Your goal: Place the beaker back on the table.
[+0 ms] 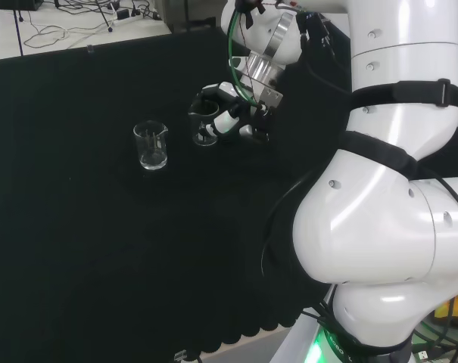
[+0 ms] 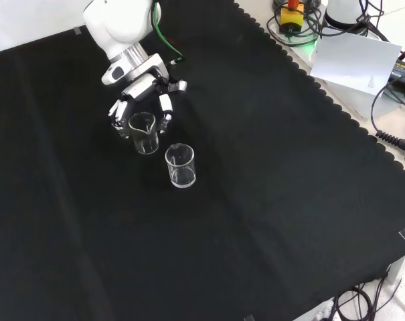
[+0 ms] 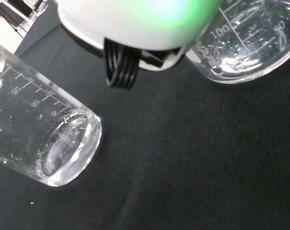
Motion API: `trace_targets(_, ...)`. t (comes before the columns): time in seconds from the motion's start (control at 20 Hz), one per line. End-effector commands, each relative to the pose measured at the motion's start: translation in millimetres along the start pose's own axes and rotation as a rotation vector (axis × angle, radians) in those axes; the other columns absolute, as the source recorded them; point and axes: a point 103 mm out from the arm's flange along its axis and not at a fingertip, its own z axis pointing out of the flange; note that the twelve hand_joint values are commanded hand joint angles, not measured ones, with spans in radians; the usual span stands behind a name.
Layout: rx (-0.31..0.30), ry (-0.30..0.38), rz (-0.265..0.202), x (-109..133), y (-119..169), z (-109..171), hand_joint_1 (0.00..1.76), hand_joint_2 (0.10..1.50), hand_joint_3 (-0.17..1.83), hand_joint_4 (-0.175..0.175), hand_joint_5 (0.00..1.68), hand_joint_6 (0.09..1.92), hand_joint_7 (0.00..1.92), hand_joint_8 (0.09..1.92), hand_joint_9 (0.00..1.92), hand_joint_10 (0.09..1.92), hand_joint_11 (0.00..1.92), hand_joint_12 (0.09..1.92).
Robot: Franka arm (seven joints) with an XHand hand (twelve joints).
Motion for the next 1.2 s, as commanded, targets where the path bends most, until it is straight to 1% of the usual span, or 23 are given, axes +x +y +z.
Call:
trace_targets(0.05, 0.016, -0.012, 0.013, 7.4, 0.4, -4.2, 1.04, 0.49, 0.72, -0.051, 0.37, 0.6, 0.21, 0.73, 0.36, 0.69, 0.07, 1.4)
trace_targets(0.1, 0.017, -0.019, 0.015, 9.4, 0.6, -5.4, 1.03, 0.49, 0.7, -0.055, 0.34, 0.5, 0.15, 0.72, 0.3, 0.71, 0.04, 1.4)
trace_targets(0.2, 0.003, -0.029, 0.018, 13.7, -0.4, -9.4, 1.0, 0.5, 0.68, -0.058, 0.34, 0.36, 0.11, 0.71, 0.24, 0.73, 0.01, 1.38)
trace_targets(0.35, -0.024, -0.045, 0.022, 21.4, -3.3, -22.3, 0.99, 0.5, 0.67, -0.059, 0.35, 0.28, 0.1, 0.71, 0.21, 0.74, 0.0, 1.36)
trace_targets(0.55, -0.059, -0.075, 0.021, 34.8, -11.6, -46.6, 0.99, 0.51, 0.66, -0.061, 0.35, 0.25, 0.11, 0.71, 0.22, 0.74, 0.0, 1.35)
trace_targets(0.75, -0.092, -0.102, 0.025, 48.3, -26.5, -68.0, 0.98, 0.51, 0.66, -0.063, 0.36, 0.25, 0.12, 0.72, 0.24, 0.75, 0.0, 1.35)
trace_targets(0.95, -0.114, -0.119, 0.033, 58.2, -41.7, -81.2, 0.98, 0.52, 0.65, -0.064, 0.36, 0.24, 0.14, 0.72, 0.26, 0.75, 0.0, 1.36)
trace_targets(1.2, -0.143, -0.142, 0.039, 71.7, -61.1, -89.9, 0.97, 0.52, 0.65, -0.065, 0.38, 0.24, 0.16, 0.73, 0.27, 0.75, 0.0, 1.37)
